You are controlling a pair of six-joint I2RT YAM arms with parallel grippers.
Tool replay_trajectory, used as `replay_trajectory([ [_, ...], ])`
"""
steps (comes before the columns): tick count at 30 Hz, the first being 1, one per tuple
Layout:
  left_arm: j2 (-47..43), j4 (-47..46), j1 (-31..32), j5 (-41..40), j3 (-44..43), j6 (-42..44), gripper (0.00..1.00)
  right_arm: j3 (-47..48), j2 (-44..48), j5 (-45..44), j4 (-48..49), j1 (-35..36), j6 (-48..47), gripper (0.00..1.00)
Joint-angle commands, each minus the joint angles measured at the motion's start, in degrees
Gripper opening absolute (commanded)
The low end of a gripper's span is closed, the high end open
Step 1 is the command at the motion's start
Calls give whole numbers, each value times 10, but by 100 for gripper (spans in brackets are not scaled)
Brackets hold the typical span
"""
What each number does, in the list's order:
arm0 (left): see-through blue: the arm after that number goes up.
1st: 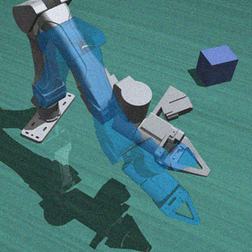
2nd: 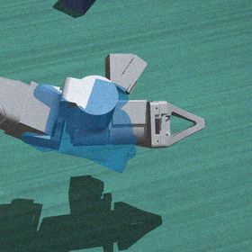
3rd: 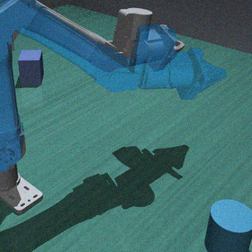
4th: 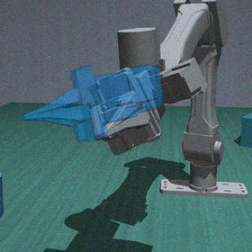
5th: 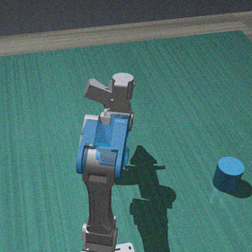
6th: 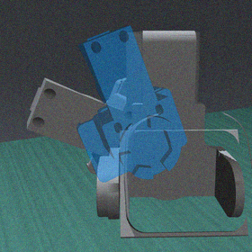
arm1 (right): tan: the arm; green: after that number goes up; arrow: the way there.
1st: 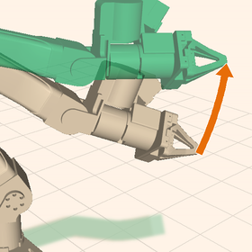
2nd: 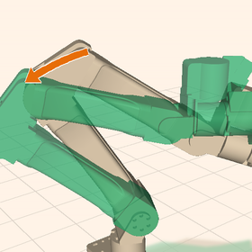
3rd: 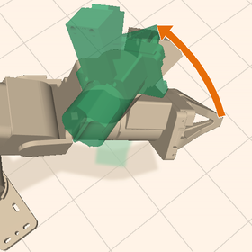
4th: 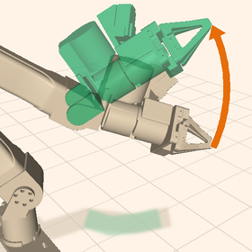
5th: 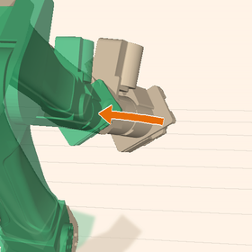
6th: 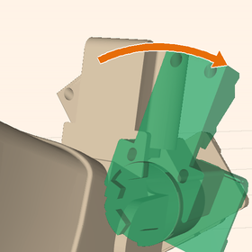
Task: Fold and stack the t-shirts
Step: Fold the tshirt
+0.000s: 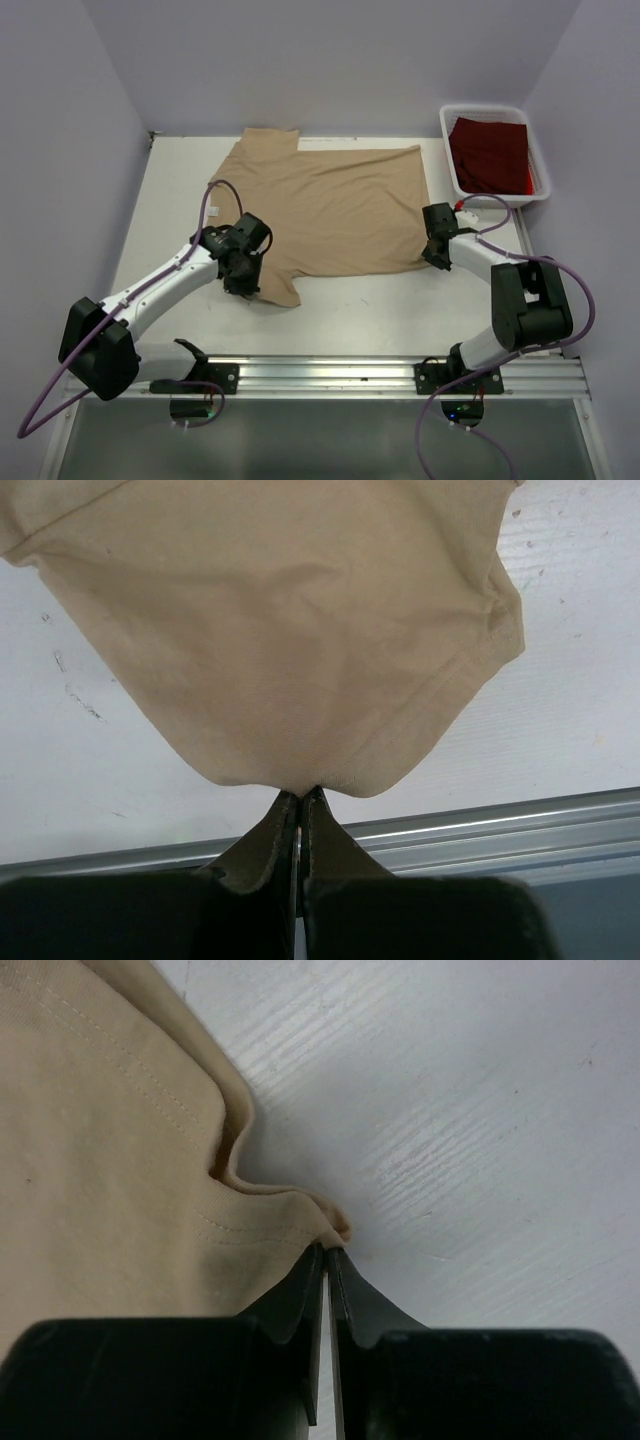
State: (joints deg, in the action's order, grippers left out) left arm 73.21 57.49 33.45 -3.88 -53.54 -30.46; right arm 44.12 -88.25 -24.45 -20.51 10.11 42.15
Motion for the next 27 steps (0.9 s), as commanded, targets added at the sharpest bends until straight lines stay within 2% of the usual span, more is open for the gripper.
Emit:
replay_trajectory([
  [1,-18,11,2,-13,-4,-6,0,-17,-25,9,-7,-3,2,6],
  [3,-18,12,2,-15,-9,-8,0,-17,-20,14,-7,-3,-2,0],
  [7,-37,12,2,-35,-30,-12,0,-19,21,23,-15,-3,-19,0],
  [18,-122,-4,2,-117,-89,-48,0,-17,289,25,-130,-2,-61,0],
  [22,-131,7,2,-150,-90,-64,0,4,326,24,-162,-1,-72,0],
  [27,-133,-12,1,-196,-75,-70,0,17,313,18,-158,-1,-81,0],
])
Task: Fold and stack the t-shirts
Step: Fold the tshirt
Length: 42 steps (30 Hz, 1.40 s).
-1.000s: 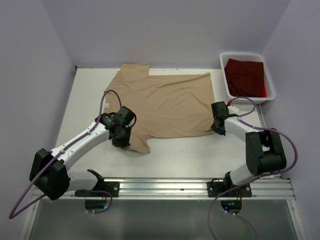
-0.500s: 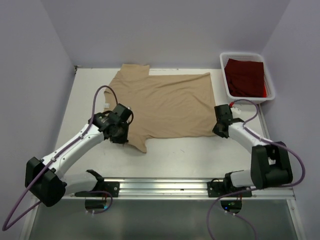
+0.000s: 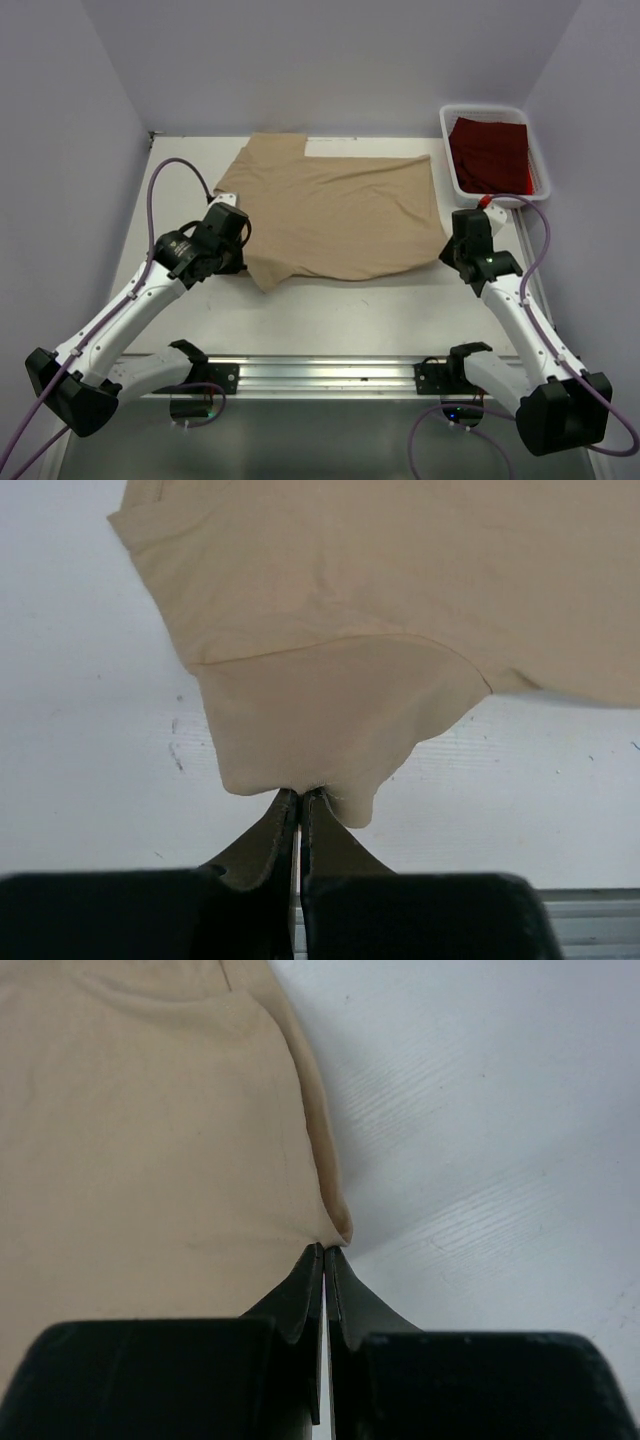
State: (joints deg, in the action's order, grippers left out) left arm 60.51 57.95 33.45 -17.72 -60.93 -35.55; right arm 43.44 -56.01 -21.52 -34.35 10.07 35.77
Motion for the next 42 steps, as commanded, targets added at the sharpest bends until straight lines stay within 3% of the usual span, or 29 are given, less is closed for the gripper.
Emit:
replay_trajectory([
  [1,-6,-19,1,-67,-1,-19,0,26,-26,-12,-19,0,-17,0],
  [8,12,-84,-9,-109,1,4,0,45,-100,-23,29,-1,-18,0],
  [18,144,-194,-89,-51,-17,80,0,152,-272,-62,64,-3,-17,0],
  [29,289,-228,-119,-65,-136,135,0,297,-442,-64,51,-18,-17,0],
  [42,399,-219,-135,-82,-213,162,0,321,-473,-58,49,-56,-25,0],
])
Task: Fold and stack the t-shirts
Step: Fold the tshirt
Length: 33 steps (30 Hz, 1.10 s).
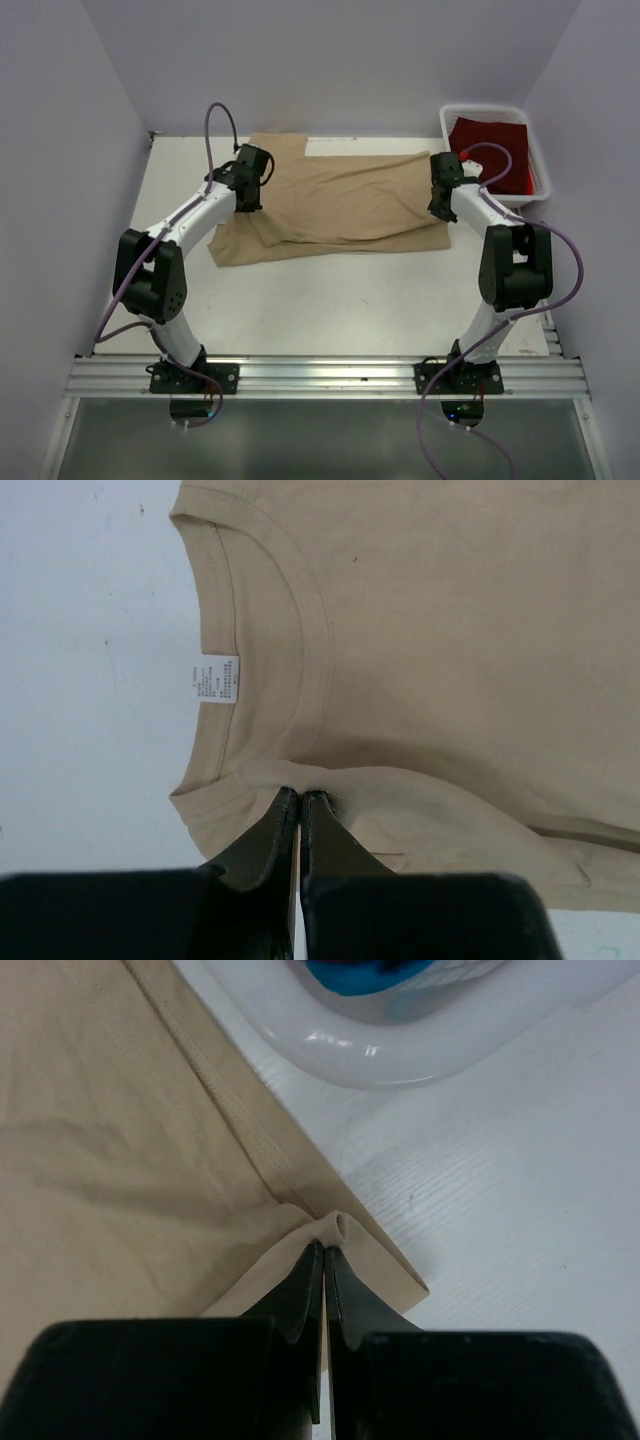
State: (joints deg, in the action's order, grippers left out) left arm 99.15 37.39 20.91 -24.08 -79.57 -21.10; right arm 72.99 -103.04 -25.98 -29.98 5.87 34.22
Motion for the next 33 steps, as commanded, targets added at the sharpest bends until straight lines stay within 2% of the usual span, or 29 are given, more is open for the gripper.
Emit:
replay_trajectory([
  [1,16,-14,-12,-19,-27,19,0,29,-5,-13,5,-16,-8,0],
  [14,29,1,-19,-30,-84,34,0,89,-52,19,8,-21,-18,0],
  [22,77,19,-25,-28,-132,46,0,135,-85,19,-3,-22,-24,0],
  [29,111,19,-33,-29,-148,49,0,138,-96,19,-3,-24,-27,0],
  [33,103,26,-35,-27,-158,47,0,133,-88,22,-3,-26,-29,0],
])
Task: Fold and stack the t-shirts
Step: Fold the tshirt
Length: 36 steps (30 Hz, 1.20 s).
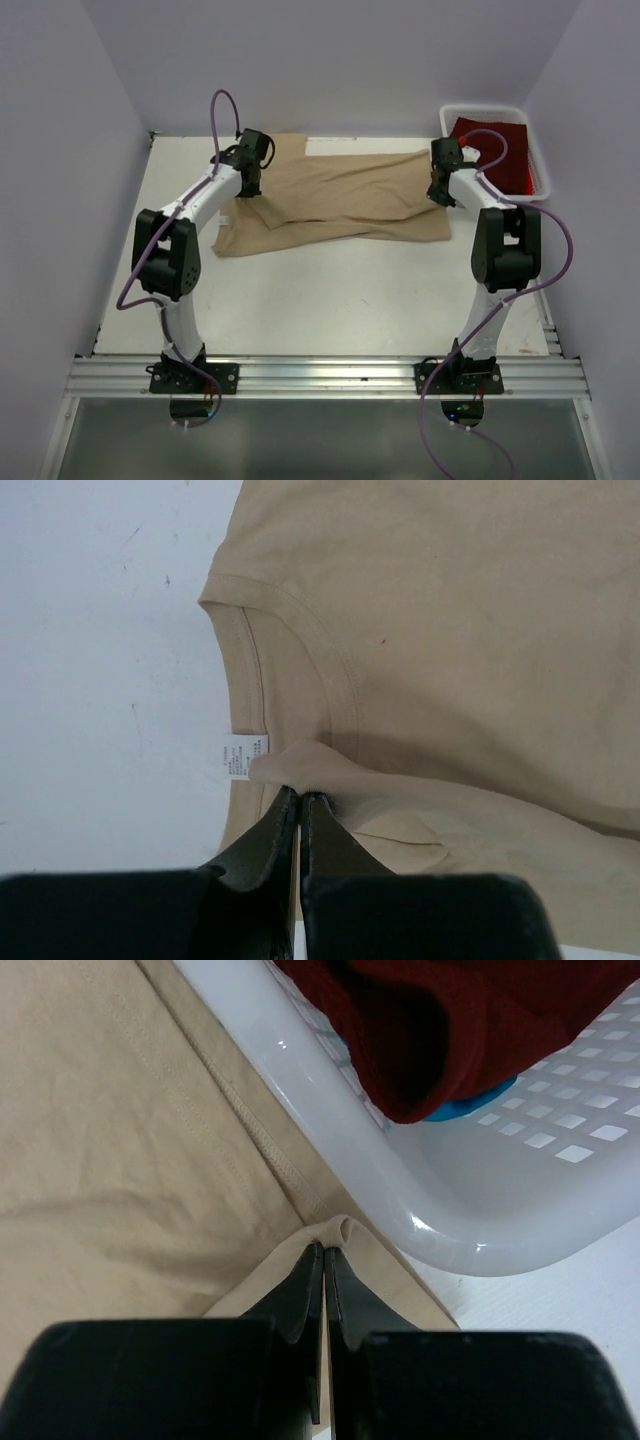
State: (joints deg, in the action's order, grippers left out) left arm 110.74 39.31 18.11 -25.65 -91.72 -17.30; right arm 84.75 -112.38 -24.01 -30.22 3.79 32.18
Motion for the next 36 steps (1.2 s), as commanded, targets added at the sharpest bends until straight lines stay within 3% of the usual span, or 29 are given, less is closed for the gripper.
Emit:
replay_trajectory([
  [1,-18,11,-7,-9,-37,8,0,11,9,3,0,-5,-10,0],
  [5,-60,51,-7,2,-20,-4,0,-15,57,13,0,-5,-8,0],
  [11,-196,89,-6,53,87,-21,0,-115,164,43,9,-5,-5,0],
  [18,-328,147,-5,117,175,-39,0,-254,359,65,-11,-5,-19,0],
  [28,-427,262,-5,162,204,-61,0,-309,536,126,-122,-4,-29,0],
  [36,-463,340,-5,160,179,-70,0,-296,577,137,-179,-4,-30,0],
])
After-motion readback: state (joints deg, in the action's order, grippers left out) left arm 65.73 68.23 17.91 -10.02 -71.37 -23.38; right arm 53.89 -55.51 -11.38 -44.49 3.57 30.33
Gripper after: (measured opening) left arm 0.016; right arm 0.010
